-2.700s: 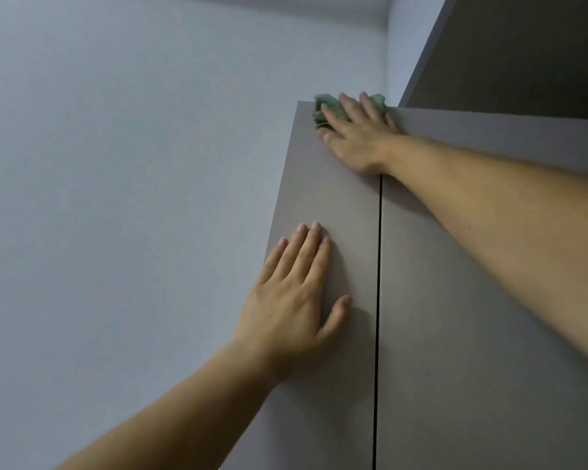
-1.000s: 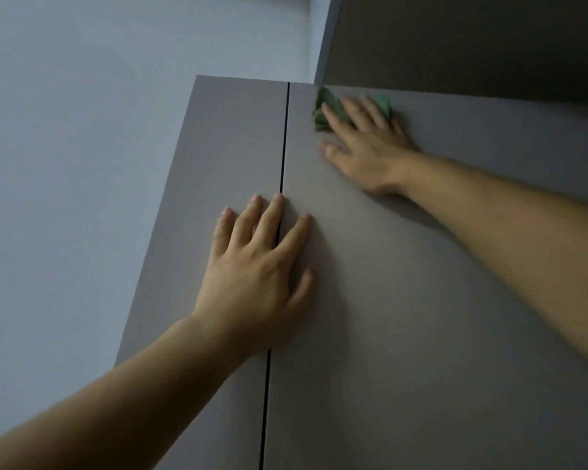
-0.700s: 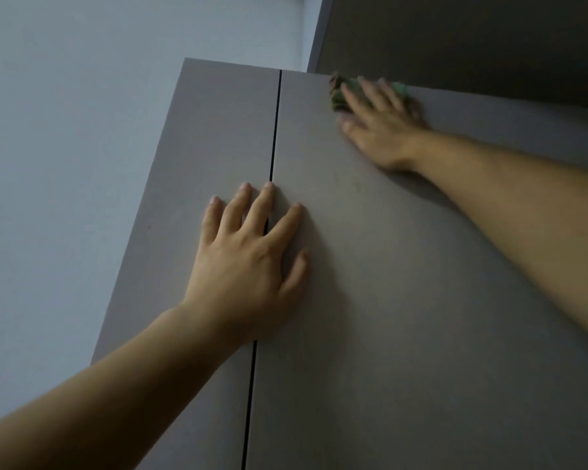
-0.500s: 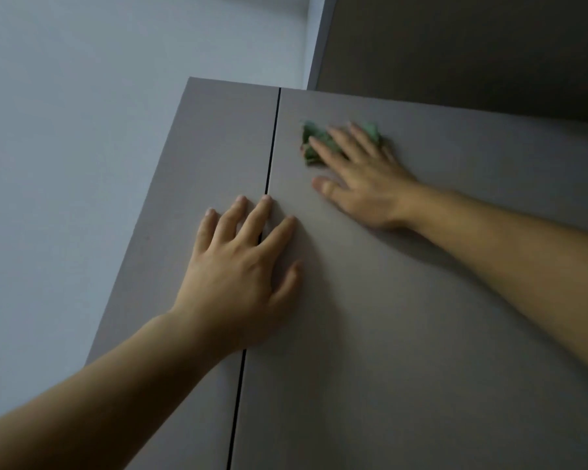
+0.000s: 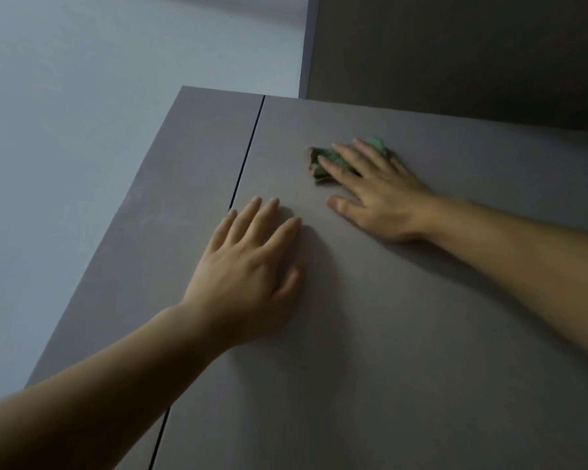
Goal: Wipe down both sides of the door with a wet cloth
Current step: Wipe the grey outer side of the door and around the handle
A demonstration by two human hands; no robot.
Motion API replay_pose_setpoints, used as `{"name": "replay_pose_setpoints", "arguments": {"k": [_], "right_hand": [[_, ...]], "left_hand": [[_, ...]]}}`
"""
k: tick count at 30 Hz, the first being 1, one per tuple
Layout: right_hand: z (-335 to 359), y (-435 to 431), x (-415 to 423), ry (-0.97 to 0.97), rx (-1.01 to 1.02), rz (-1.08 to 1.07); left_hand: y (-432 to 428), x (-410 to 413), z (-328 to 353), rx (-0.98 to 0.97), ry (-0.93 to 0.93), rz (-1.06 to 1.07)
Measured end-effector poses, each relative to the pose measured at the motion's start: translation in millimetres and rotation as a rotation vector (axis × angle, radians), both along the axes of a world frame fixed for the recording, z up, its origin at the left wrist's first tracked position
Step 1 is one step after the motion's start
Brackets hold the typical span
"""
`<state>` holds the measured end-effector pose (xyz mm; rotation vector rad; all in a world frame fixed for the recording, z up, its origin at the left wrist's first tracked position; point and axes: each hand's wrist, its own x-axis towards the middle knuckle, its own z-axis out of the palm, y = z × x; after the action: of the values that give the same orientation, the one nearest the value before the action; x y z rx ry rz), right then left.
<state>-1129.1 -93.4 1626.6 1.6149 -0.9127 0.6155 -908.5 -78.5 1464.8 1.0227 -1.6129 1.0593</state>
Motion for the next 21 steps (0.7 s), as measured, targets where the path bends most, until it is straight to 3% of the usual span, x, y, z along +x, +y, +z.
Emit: {"name": "replay_pose_setpoints", "arguments": {"k": [5, 11, 13, 17, 19, 21], "right_hand": [[62.7, 19.5, -10.0, -0.449, 0.051, 0.028], [-18.5, -0.9, -14.4, 0.049, 0.009, 0.044], [6.2, 3.1, -27.1, -0.003, -0.003, 0.007], [66.1, 21.1, -44.7, -0.411, -0.002, -0.013], [53.2, 17.5, -40.0, -0.372, -0.017, -0.003], [14.3, 7.9, -36.5, -0.178, -0.017, 0.025]], "left_hand": [[-1.0, -33.2, 2.6, 0.022, 0.026, 0.014], [-0.2, -32.4, -0.6, 0.032, 0.021, 0.047], [-0.2, -32.2, -0.4, 0.038, 0.022, 0.064], [-0.1, -28.5, 0.2, 0.044, 0.021, 0.049], [1.0, -27.9, 0.1, 0.047, 0.015, 0.040], [2.3, -32.6, 0.3, 0.046, 0.028, 0.034]]}}
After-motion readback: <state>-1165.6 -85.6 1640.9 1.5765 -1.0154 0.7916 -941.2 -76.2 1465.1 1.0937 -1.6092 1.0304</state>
